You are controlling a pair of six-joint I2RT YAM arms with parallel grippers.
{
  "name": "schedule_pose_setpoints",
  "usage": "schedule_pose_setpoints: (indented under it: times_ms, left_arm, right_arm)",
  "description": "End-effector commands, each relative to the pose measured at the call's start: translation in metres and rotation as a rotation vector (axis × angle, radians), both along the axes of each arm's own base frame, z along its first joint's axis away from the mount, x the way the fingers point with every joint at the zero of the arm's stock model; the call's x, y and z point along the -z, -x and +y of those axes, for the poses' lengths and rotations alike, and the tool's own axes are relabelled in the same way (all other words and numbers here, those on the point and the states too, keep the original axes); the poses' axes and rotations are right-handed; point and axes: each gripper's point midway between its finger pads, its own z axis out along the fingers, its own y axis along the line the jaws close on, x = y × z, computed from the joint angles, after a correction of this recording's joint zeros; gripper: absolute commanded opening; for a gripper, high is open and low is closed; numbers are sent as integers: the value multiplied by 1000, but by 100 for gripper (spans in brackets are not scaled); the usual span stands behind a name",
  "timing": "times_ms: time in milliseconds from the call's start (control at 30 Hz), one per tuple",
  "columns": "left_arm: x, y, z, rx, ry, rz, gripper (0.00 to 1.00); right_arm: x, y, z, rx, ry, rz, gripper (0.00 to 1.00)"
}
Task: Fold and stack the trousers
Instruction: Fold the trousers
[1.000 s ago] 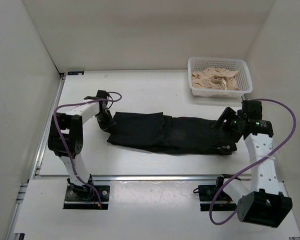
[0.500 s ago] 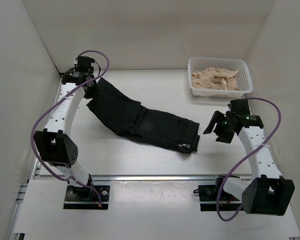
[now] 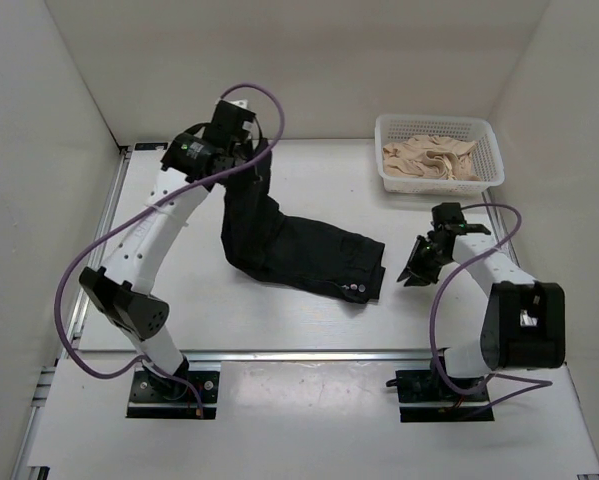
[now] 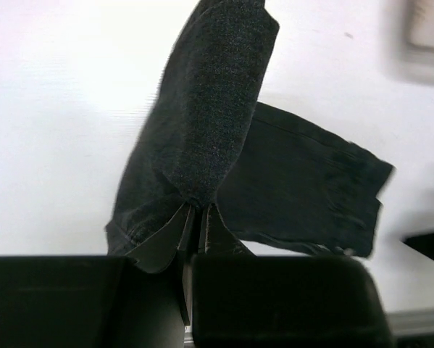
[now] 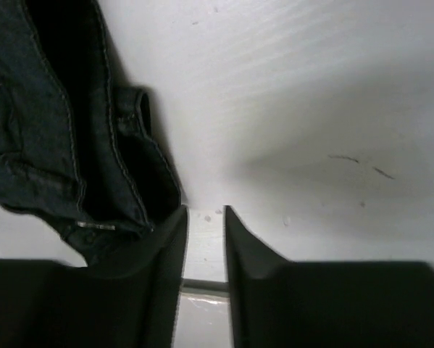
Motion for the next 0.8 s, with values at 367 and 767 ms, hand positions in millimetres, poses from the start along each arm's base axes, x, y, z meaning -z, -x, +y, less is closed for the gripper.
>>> schedule_pose_setpoints:
  times_ms: [367,767]
  left_arm:
    - [17,48,-156,125,131,19,10]
    - [59,70,-243,191,205,89,10]
  right_arm:
    - [34,-27,43,-78,37,30,1]
    - [37,-30,55,-108,37,39,1]
